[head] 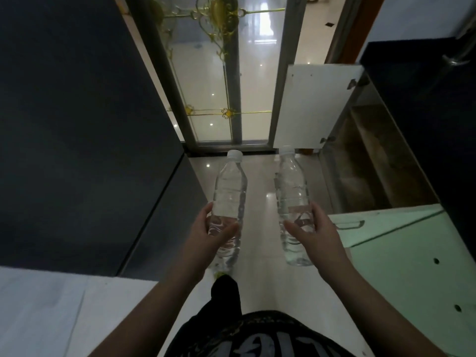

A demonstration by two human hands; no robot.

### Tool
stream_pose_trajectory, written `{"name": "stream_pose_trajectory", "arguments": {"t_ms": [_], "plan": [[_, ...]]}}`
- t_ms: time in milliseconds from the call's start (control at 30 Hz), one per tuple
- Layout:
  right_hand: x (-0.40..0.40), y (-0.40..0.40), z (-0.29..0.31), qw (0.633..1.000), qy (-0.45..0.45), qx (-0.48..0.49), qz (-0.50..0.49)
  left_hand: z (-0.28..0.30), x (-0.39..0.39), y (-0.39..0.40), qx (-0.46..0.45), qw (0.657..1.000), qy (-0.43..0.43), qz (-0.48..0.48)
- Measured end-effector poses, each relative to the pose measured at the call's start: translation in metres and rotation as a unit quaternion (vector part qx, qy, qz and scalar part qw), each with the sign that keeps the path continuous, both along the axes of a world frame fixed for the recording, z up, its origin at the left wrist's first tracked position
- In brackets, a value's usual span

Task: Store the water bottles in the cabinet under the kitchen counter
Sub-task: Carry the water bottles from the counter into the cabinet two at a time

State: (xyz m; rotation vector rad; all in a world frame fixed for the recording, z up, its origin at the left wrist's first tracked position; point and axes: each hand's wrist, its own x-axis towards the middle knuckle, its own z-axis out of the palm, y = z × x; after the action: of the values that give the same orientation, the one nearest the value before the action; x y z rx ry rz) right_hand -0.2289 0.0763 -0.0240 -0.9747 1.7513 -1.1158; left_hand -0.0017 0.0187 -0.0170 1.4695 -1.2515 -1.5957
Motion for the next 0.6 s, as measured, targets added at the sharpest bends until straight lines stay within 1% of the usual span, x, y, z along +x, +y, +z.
{"name": "stream_pose_trajectory", "arguments": {"t_ms": [133, 233, 333, 433, 600], "plan": [[0.015, -0.068, 0.0, 1.0, -0.009, 0.011, -0.02, -0.007, 0.017, -0.079, 0.014, 1.0, 0.014, -0.022], [0.017, -0.112, 0.004, 0.999, -0.024, 0.022, -0.037, -0.005, 0.02, -0.136, 0.02, 0.998, 0.004, -0.067], [0.014, -0.145, 0.006, 0.996, -0.045, 0.011, -0.081, -0.007, 0.014, -0.188, 0.025, 0.995, 0.013, -0.099], [0.004, -0.166, 0.006, 0.989, -0.091, 0.005, -0.119, -0.008, -0.006, -0.229, 0.032, 0.988, 0.027, -0.149], [-0.035, -0.194, 0.0, 0.977, -0.115, 0.021, -0.177, -0.009, -0.072, -0.289, 0.036, 0.965, 0.041, -0.255]]}}
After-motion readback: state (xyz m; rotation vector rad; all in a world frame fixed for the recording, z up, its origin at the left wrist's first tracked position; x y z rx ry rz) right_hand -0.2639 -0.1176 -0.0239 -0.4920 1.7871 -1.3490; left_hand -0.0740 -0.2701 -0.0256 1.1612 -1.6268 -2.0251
